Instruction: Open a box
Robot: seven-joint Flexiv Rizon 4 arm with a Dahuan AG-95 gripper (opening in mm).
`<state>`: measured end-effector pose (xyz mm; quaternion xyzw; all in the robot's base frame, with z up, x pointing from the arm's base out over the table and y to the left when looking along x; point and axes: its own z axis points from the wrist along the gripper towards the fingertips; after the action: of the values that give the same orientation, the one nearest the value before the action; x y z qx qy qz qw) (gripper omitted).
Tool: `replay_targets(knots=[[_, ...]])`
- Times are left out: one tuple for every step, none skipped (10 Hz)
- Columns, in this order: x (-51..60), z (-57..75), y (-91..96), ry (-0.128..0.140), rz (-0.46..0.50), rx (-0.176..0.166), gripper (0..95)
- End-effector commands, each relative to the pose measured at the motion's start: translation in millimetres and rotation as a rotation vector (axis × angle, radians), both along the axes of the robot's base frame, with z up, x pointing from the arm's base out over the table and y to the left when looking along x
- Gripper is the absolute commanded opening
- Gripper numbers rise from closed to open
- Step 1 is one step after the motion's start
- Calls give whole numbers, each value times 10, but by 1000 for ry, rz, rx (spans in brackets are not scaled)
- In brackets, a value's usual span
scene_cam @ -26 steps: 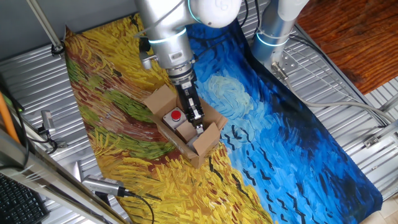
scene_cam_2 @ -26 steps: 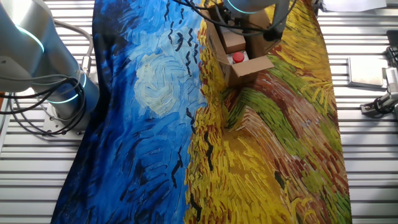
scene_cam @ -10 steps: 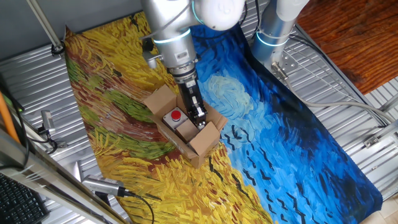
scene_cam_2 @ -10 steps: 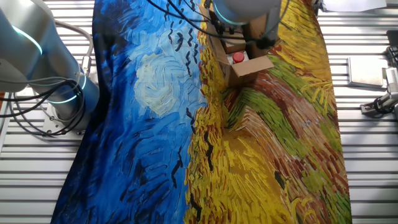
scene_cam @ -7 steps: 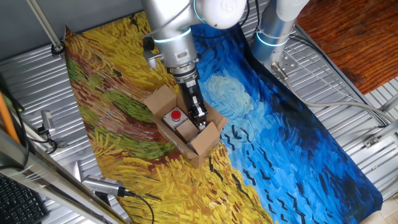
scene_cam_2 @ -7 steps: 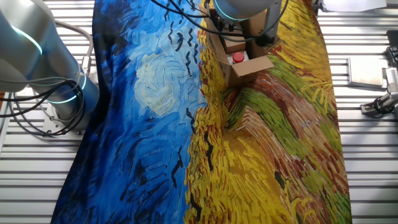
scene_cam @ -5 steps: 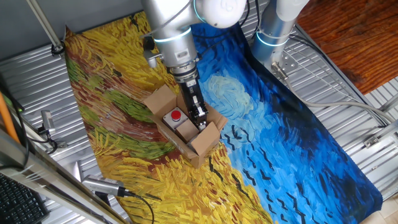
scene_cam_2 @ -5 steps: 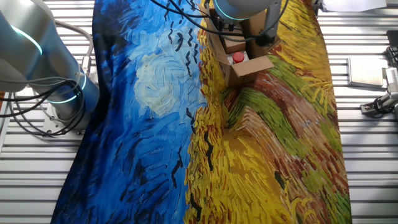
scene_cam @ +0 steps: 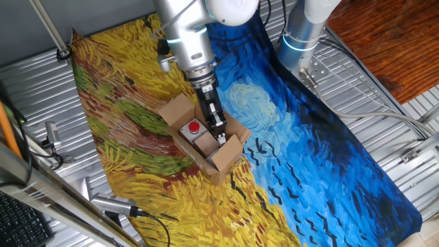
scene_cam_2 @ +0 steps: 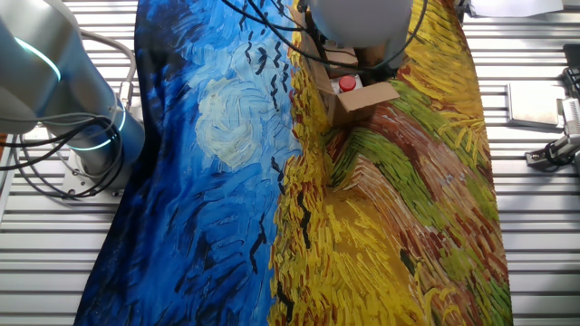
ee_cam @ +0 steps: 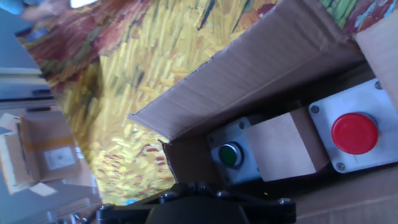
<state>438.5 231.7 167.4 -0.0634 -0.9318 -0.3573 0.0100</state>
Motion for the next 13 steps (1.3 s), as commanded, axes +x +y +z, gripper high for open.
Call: replay_targets(knots=[[8,5,6,0,18,0,0],[8,4,6,5,26,-3,0],[6,2,5,8,43,-5,0],[4,0,4,2,59,-9,0],[4,-2,4,-2,64,-11,0],[4,-2,2,-15,73,-12,0],[4,-2,2,-32,99,-16,0],[4,-2,2,-32,112,-15,0],[4,-2,2,-27,146,-10,0],[4,-2,2,-26,183,-7,0],[4,-2,2,-33,211,-6,0],[4,-2,2,-48,229,-2,0],[4,-2,2,-51,230,8,0]])
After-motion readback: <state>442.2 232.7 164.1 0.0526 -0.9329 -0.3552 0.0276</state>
